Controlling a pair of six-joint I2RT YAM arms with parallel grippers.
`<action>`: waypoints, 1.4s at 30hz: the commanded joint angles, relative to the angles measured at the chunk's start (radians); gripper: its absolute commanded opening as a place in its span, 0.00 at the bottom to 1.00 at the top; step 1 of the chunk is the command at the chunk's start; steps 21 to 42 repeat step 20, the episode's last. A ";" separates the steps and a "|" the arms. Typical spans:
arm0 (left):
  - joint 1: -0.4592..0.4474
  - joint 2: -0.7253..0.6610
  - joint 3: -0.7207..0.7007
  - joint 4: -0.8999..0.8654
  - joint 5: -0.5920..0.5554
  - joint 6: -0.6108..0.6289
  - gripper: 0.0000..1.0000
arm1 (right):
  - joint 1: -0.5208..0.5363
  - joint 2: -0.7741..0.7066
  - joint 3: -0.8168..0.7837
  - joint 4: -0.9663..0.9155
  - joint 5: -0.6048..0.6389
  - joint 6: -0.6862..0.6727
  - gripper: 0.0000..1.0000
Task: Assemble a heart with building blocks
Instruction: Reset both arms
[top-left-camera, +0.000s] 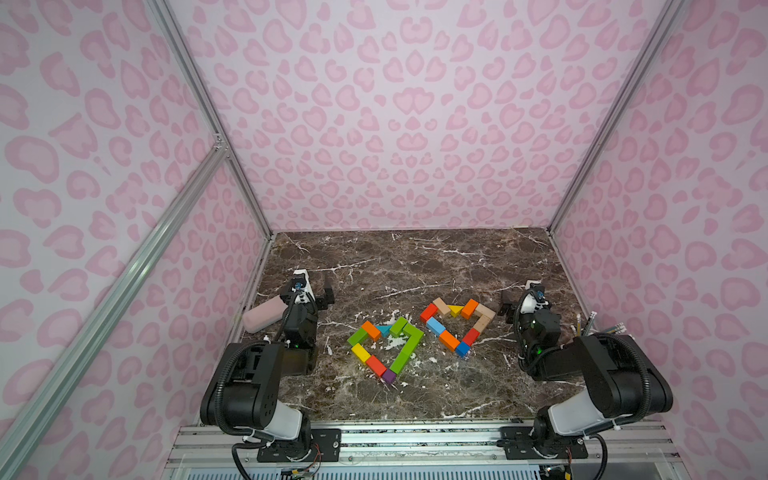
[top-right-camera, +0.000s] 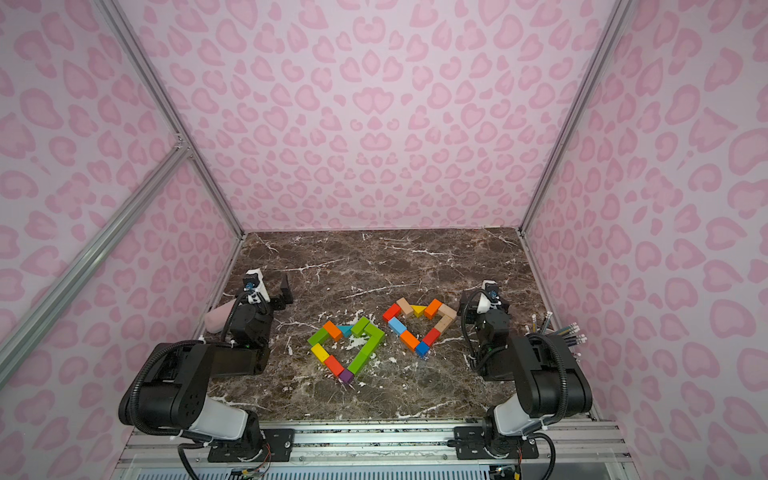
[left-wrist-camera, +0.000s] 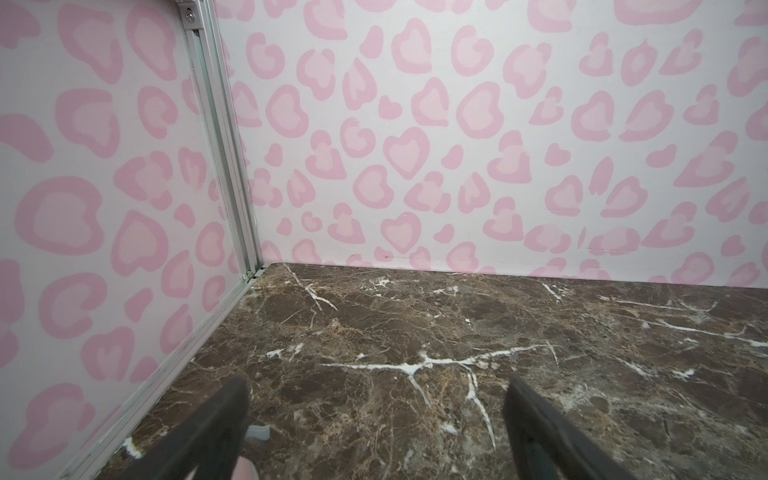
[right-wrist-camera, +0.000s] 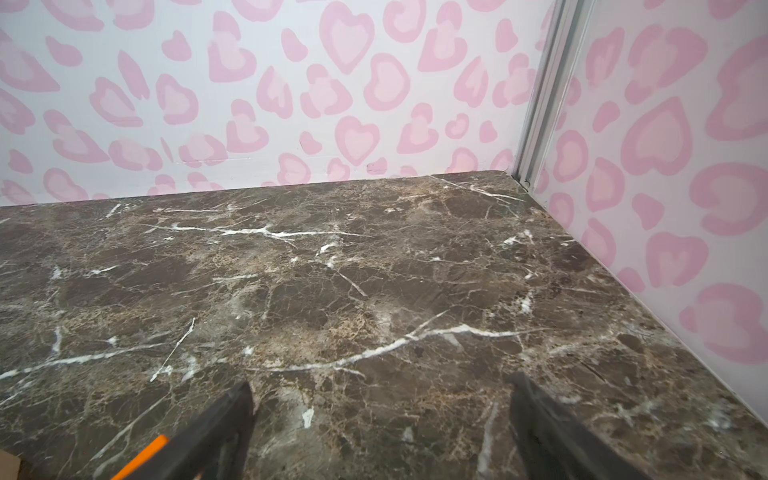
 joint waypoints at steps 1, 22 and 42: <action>0.001 -0.002 0.004 0.016 0.011 0.004 0.97 | 0.000 -0.001 0.007 0.024 -0.005 -0.001 0.99; 0.008 0.001 0.012 0.001 0.031 0.004 0.98 | -0.001 -0.004 0.007 0.016 -0.006 -0.001 0.99; 0.008 0.001 0.012 0.001 0.031 0.004 0.98 | -0.001 -0.004 0.007 0.016 -0.006 -0.001 0.99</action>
